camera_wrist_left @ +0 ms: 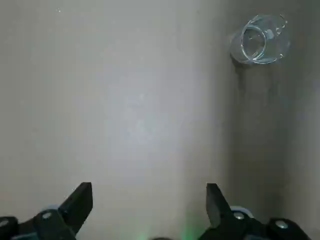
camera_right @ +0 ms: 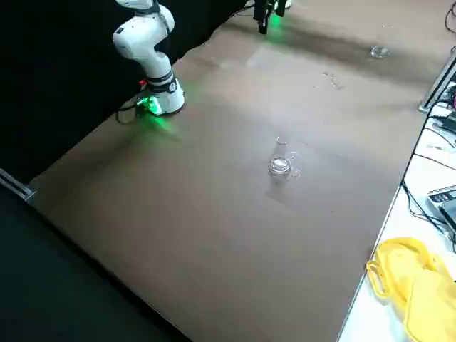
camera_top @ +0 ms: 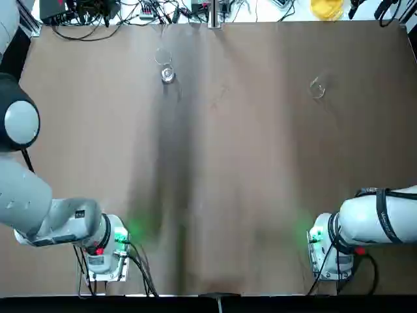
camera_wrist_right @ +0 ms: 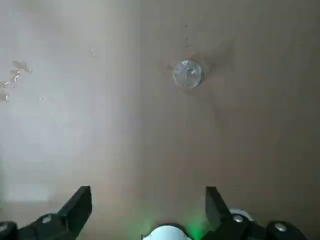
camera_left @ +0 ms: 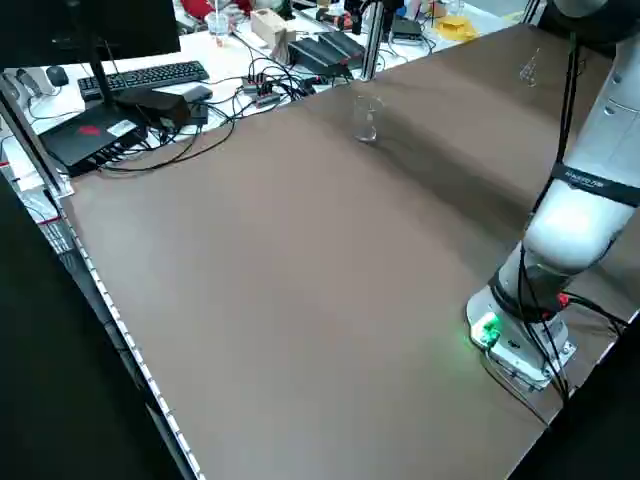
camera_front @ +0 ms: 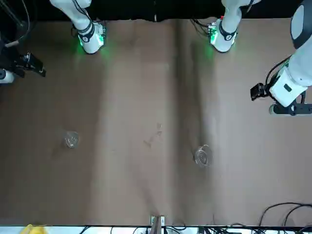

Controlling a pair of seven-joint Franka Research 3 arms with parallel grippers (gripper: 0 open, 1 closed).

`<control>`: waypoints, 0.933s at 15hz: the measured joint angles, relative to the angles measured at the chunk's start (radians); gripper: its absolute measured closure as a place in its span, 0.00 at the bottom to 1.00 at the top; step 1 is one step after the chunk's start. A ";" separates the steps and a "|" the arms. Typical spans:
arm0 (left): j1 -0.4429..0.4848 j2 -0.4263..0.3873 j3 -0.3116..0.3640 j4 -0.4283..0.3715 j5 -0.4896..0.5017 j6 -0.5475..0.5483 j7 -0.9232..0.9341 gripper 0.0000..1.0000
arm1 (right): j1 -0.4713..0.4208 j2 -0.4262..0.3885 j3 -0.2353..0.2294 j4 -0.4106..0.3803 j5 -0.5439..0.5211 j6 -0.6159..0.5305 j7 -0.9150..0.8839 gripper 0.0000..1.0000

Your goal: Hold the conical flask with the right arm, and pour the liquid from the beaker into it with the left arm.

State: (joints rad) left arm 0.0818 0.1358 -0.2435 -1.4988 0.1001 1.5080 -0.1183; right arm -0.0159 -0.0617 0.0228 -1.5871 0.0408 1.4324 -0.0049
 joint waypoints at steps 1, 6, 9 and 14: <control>0.001 0.000 0.000 0.000 0.000 0.000 0.000 0.00 | 0.000 0.000 0.000 0.000 0.000 0.000 0.000 0.00; -0.001 0.002 0.000 0.000 0.001 0.000 0.000 0.00 | 0.000 0.000 0.000 0.000 0.000 -0.001 0.000 0.00; -0.003 0.015 -0.003 -0.001 0.001 0.000 0.006 0.00 | 0.000 0.000 0.000 0.000 0.000 -0.001 0.000 0.00; -0.003 0.045 -0.007 0.000 0.001 0.003 0.109 0.00 | 0.002 0.000 0.007 0.000 0.003 -0.001 -0.002 0.00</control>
State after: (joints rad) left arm 0.0784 0.1809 -0.2502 -1.4993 0.1009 1.5111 -0.0094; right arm -0.0138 -0.0617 0.0302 -1.5871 0.0438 1.4315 -0.0066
